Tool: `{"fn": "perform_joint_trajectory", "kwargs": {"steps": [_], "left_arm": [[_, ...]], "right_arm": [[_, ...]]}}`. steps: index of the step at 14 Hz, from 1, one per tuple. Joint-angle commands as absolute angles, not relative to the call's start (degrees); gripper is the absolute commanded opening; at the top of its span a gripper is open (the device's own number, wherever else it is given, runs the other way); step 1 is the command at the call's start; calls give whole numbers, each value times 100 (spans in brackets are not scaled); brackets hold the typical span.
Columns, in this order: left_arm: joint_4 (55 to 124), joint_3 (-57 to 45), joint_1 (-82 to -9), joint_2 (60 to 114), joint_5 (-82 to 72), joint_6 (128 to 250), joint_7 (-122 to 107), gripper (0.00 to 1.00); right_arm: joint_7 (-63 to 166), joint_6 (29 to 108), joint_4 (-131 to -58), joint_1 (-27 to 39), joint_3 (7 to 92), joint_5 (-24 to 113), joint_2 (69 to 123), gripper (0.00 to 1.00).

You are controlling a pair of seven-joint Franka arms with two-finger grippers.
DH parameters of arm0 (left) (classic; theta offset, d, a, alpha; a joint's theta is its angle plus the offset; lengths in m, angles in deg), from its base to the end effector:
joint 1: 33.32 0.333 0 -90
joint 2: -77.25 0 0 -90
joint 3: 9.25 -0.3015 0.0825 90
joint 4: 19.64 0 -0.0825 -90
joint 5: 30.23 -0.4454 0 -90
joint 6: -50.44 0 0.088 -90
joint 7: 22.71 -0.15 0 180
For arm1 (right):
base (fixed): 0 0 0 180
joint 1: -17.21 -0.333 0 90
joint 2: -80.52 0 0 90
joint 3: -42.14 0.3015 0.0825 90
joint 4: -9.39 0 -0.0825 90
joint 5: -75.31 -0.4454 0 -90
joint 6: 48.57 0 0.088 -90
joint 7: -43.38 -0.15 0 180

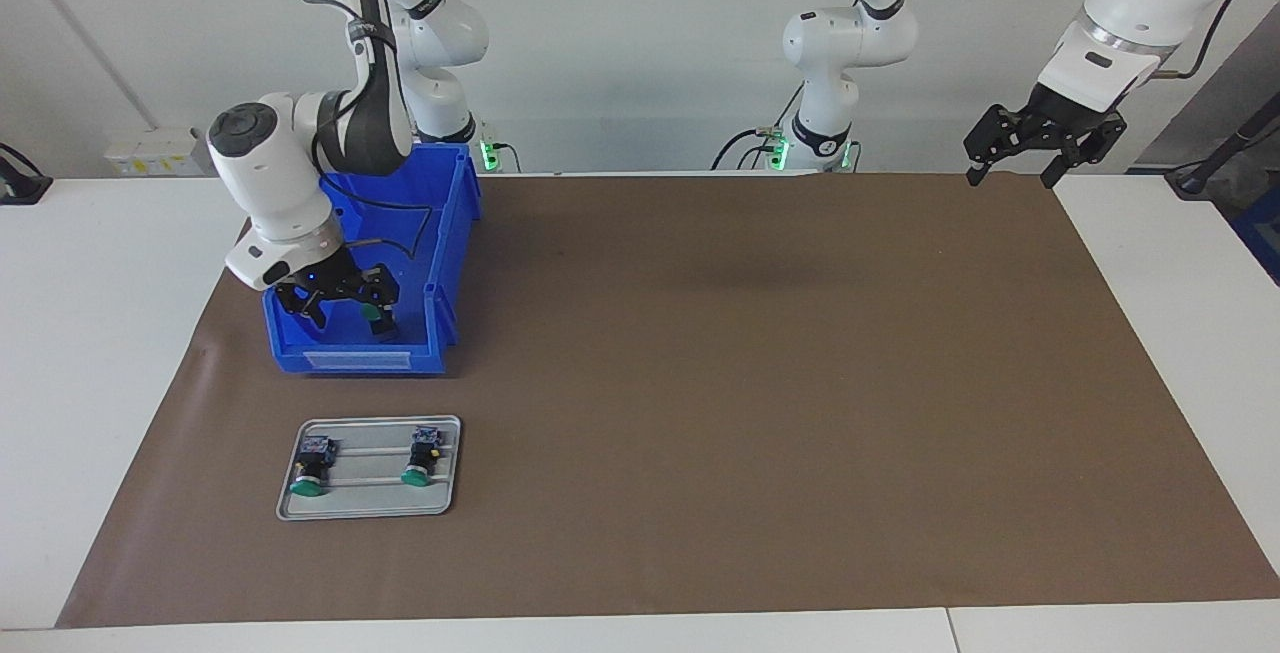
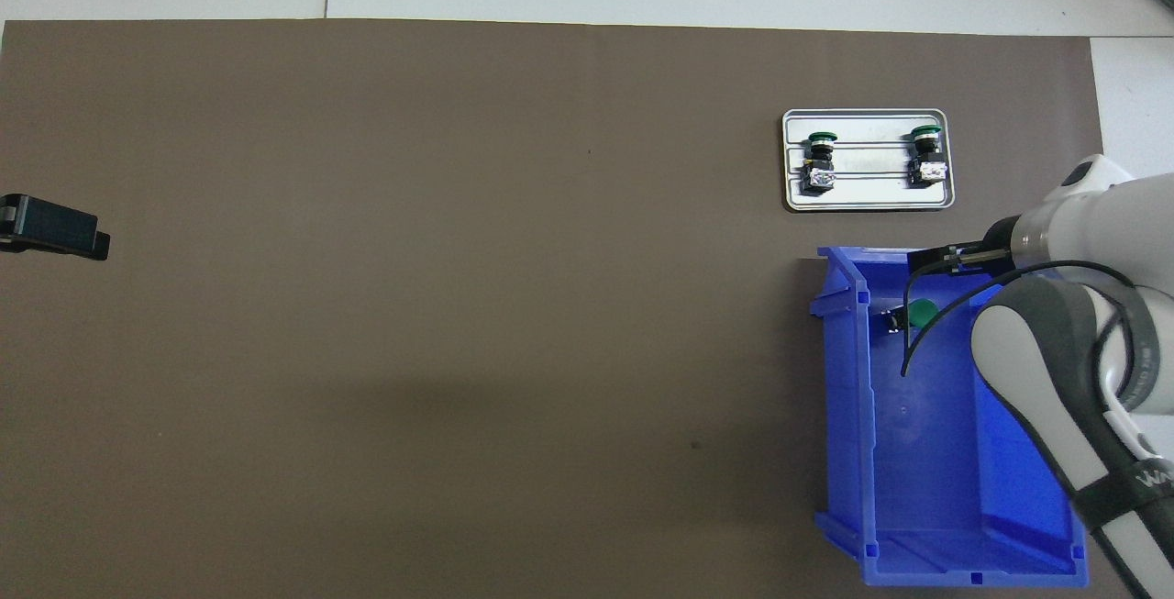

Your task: Place and press button with both arms

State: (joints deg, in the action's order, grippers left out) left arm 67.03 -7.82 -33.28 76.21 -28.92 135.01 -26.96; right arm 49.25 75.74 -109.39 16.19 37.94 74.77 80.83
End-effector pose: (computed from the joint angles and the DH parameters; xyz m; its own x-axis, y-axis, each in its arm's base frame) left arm 0.5998 -0.0183 0.6006 0.9948 -0.1004 -0.0168 -0.1000 -0.9947 0.0237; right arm 0.6138 -0.0334 0.3482 0.9949 0.0419 0.0913 0.0419 -0.9991 0.0015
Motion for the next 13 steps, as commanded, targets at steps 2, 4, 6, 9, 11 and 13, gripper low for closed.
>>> {"fn": "perform_joint_trajectory", "kwargs": {"steps": [2,4,6,9,11,13], "left_arm": [[6816,-741,-3271,7514,-2961,13455,-2711,100],[6816,-741,-3271,7514,-2961,13455,-2711,100],[6816,-741,-3271,7514,-2961,13455,-2711,100],[6816,-741,-3271,7514,-2961,13455,-2711,100],[6816,-741,-3271,7514,-2961,13455,-2711,100],[6816,-741,-3280,7514,-2961,13455,-2711,100]], "right_arm": [[4234,6572,-9936,1642,3792,7522,8079,100],[4180,5764,-9365,1694,3783,7584,8000,100],[4189,5095,-8794,1773,3748,7566,7938,100],[4180,4015,-7888,1897,3766,7584,7938,100],[4014,3774,-7886,1905,3775,7592,7825,100],[4065,3783,-7973,1914,3775,7637,7797,100]]}}
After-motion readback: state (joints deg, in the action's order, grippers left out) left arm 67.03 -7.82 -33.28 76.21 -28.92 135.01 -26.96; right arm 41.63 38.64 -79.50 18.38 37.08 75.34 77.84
